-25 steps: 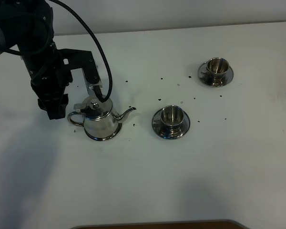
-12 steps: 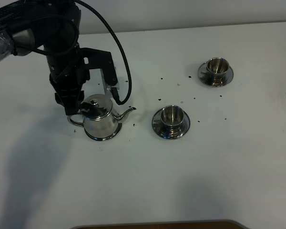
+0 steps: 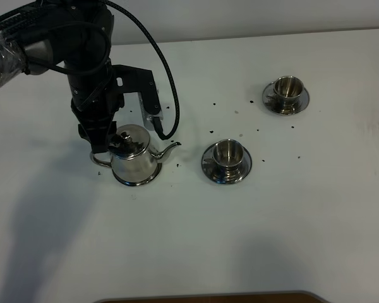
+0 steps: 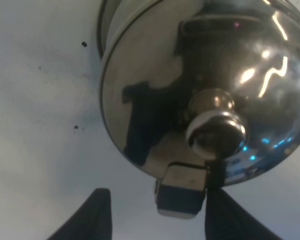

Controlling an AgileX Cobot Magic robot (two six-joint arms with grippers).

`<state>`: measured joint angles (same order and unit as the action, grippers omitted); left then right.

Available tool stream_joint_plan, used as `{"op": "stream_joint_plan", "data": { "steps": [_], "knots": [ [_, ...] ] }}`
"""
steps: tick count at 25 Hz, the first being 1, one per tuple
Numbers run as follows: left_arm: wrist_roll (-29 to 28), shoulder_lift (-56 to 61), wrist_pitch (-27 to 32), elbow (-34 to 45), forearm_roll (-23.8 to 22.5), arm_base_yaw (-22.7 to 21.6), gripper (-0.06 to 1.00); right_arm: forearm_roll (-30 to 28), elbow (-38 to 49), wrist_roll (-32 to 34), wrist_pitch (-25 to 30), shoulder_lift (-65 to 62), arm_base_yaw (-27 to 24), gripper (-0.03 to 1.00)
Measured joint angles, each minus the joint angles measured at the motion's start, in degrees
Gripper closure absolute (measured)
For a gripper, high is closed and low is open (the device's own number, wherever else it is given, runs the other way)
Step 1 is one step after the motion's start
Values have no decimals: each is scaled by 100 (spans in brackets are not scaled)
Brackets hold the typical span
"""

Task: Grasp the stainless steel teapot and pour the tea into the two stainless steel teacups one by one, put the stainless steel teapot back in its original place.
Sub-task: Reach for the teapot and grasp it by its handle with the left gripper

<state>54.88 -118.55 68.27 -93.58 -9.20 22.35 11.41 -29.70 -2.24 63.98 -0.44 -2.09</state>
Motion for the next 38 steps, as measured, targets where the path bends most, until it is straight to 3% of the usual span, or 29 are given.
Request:
{"op": "stream_joint_plan", "data": {
  "steps": [13, 38],
  "knots": [
    [236, 207, 0, 310, 155, -116, 47, 0, 0, 0, 0, 0, 0, 73],
    [76, -158, 0, 341, 207, -22, 47, 0, 0, 0, 0, 0, 0, 73]
  ]
}}
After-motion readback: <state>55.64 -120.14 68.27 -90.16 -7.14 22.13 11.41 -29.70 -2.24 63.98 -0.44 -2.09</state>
